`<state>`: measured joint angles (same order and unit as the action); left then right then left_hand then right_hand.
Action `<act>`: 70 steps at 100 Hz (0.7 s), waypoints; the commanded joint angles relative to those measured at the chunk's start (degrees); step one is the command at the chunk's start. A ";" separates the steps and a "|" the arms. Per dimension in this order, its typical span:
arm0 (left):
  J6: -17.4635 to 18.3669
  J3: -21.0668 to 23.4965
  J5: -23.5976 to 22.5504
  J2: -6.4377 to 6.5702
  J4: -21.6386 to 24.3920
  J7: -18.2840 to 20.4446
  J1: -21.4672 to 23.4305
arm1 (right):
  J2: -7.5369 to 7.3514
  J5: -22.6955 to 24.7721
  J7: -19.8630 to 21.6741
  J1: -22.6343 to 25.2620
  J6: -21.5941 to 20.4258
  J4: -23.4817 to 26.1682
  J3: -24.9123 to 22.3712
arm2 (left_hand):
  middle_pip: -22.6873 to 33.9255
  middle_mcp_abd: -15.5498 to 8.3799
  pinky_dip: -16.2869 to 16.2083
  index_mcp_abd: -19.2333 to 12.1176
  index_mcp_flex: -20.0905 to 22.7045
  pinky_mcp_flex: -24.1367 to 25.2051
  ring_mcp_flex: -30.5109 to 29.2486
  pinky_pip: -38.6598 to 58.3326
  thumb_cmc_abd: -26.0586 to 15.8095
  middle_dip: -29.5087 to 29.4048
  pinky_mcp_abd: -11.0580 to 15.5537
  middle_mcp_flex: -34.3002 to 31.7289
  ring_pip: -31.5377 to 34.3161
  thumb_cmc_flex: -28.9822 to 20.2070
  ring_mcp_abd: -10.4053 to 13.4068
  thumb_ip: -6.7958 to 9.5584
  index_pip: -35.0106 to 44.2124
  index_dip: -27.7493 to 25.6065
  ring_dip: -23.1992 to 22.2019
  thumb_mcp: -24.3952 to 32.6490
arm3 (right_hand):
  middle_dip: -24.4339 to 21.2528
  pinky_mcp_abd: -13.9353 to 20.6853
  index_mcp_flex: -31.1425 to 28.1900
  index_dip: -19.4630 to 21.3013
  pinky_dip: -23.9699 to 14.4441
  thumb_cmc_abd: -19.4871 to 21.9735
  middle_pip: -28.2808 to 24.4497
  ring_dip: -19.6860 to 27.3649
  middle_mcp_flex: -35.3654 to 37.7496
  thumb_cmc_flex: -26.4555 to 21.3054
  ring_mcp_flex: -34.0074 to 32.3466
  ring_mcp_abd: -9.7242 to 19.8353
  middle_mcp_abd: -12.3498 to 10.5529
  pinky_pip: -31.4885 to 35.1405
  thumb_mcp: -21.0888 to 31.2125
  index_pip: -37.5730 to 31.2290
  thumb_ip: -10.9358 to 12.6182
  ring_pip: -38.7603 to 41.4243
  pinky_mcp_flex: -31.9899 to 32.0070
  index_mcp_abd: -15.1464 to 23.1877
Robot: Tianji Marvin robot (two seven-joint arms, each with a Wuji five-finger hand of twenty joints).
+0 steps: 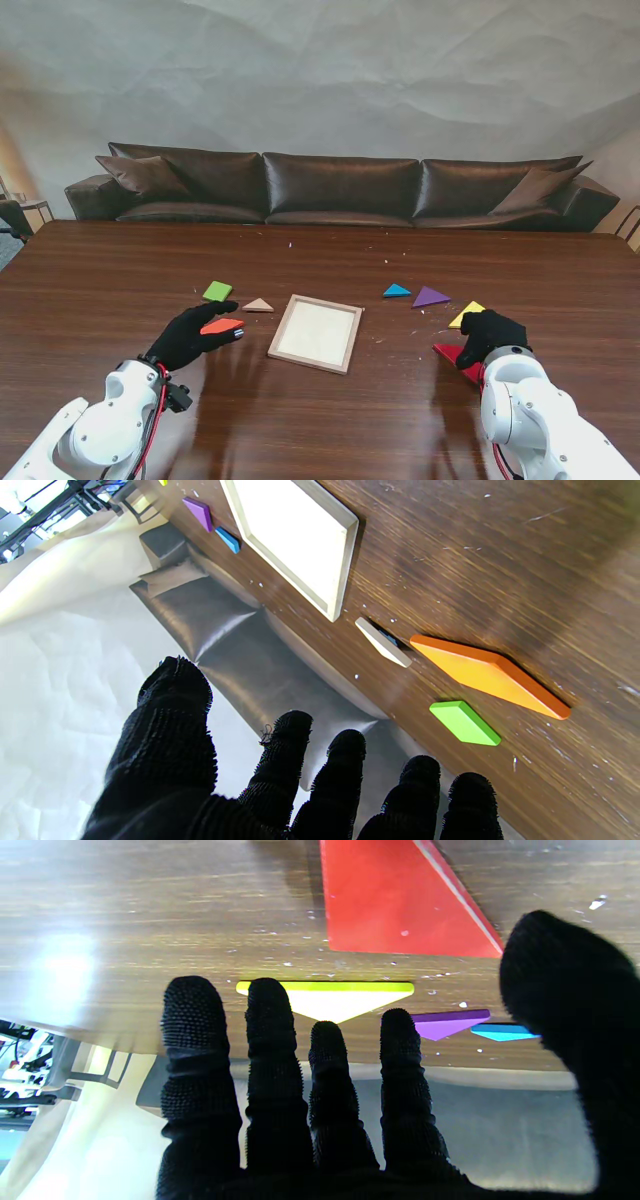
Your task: Assemble the tangram pieces into a square
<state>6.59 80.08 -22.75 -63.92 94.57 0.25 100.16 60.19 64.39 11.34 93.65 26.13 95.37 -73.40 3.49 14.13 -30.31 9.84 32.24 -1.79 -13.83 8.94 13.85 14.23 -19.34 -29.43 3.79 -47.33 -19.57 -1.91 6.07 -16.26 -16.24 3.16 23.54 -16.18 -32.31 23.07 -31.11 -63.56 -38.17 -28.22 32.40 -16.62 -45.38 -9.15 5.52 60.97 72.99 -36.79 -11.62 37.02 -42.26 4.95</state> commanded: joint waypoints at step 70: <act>0.26 -0.39 1.08 0.04 -0.63 1.64 0.73 | -0.24 -2.28 2.53 -4.73 15.77 -5.07 7.76 | -0.40 -0.75 0.23 -0.63 0.51 0.89 0.18 -0.63 -2.06 -0.35 1.53 -0.32 -0.64 -0.92 0.88 1.18 -0.02 0.15 0.29 -1.21 | -3.00 -4.18 3.86 -0.68 2.00 -5.92 3.40 0.58 5.03 -0.12 -5.96 -3.16 3.29 1.25 2.77 -0.44 -2.25 -3.71 16.00 0.70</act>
<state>6.72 79.79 -21.92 -63.91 94.02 0.58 100.57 59.80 62.55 12.79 89.16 41.80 91.06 -66.19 3.49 14.13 -30.31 9.88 32.24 -1.79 -13.83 8.94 13.53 14.23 -19.34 -29.51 3.79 -47.51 -19.57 -1.91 6.07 -16.27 -16.24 3.15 21.66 -18.02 -29.80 22.80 -30.14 -64.28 -35.14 -28.16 36.08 -16.59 -48.84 -11.08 6.81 60.97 72.99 -36.08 -12.12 33.89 -42.28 5.05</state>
